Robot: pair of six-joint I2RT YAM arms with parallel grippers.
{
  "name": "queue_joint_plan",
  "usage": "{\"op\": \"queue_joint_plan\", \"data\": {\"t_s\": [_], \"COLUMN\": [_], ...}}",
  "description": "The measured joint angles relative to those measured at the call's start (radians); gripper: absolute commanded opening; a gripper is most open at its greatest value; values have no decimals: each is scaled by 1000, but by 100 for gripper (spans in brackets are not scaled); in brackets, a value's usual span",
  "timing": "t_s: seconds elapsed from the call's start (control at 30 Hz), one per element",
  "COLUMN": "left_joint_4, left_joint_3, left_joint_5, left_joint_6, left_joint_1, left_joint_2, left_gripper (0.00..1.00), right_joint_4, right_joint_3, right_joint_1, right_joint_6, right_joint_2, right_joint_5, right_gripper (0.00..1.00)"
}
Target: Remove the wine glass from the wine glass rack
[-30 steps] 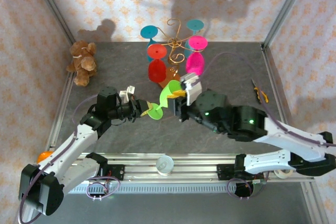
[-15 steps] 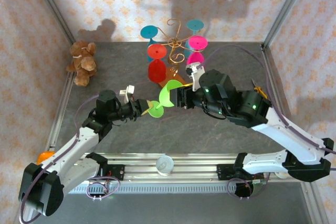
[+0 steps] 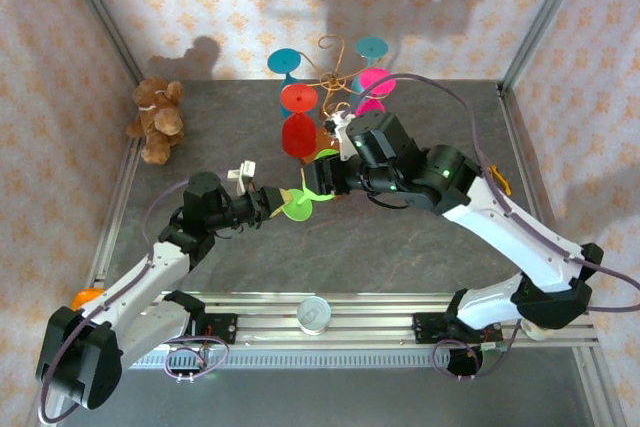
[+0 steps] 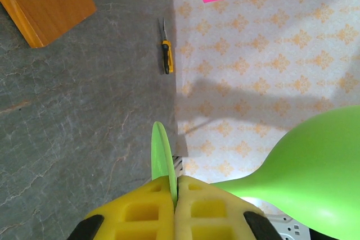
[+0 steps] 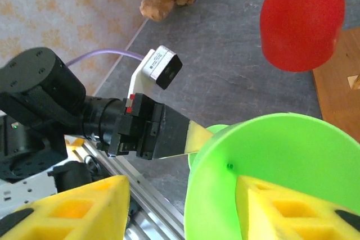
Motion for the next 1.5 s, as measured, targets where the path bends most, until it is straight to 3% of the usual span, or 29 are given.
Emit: {"op": "queue_joint_plan", "data": {"t_s": [0.3, 0.57, 0.8, 0.87, 1.17, 1.33, 1.5], "left_joint_4": [19, 26, 25, 23, 29, 5, -156], "left_joint_3": [0, 0, 0, 0, 0, 1, 43], "left_joint_5": [0, 0, -2, -3, -9, -16, -51], "left_joint_6": [0, -7, -8, -8, -44, -29, 82], "left_joint_1": [0, 0, 0, 0, 0, 0, 0], "left_joint_2": [37, 47, 53, 58, 82, 85, 82], "left_gripper": [0, 0, 1, 16, 53, 57, 57], "right_joint_4": [-36, -50, -51, -48, -34, -29, -37], "right_joint_3": [0, 0, -4, -10, -74, -100, -140], "right_joint_1": [-2, -6, -6, -6, -6, -6, -6], "right_joint_6": [-16, -27, -29, -28, -6, 13, 30], "right_joint_2": [44, 47, 49, 49, 51, 58, 70], "right_joint_5": [-28, -22, -9, -4, 26, 49, 104], "right_gripper": [31, 0, 0, 0, 0, 0, 0]}}
